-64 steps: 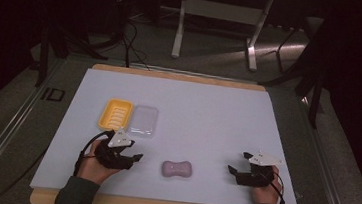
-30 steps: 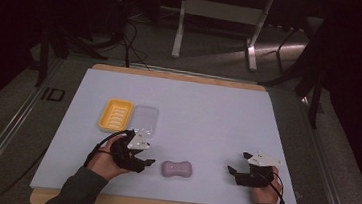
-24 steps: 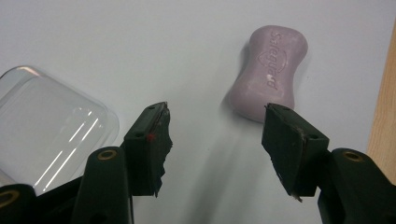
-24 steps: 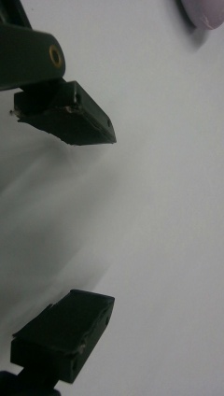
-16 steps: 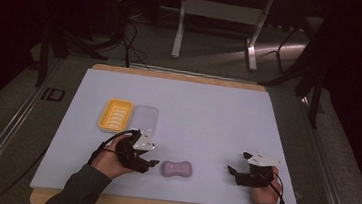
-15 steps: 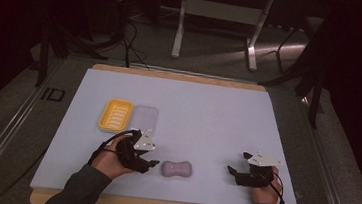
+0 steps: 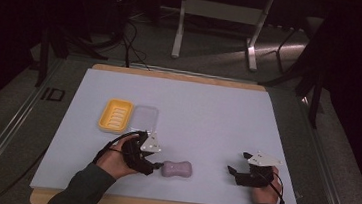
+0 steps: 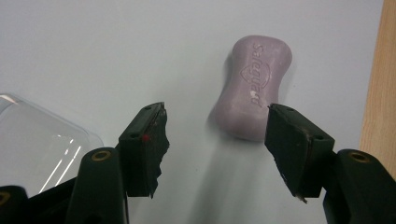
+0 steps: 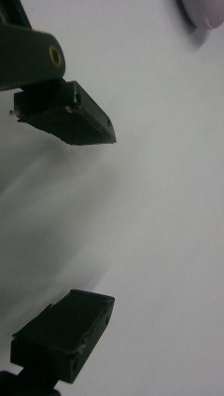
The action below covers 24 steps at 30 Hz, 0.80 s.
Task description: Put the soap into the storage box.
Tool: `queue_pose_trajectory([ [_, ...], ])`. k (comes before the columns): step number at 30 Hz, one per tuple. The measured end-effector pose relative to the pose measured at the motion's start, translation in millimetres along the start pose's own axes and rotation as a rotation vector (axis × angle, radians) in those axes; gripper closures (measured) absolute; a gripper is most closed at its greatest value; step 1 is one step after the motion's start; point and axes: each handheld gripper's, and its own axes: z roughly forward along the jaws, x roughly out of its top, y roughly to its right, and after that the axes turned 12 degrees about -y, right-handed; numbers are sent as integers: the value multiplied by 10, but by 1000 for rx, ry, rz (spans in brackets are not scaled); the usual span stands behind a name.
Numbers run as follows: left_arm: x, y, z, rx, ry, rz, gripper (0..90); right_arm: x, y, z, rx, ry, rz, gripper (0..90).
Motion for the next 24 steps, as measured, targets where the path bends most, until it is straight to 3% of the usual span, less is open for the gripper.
queue_pose_trajectory([
  [24,119,50,120,-26,-34,53,380,2,-7,3,0,-3,-1,181],
])
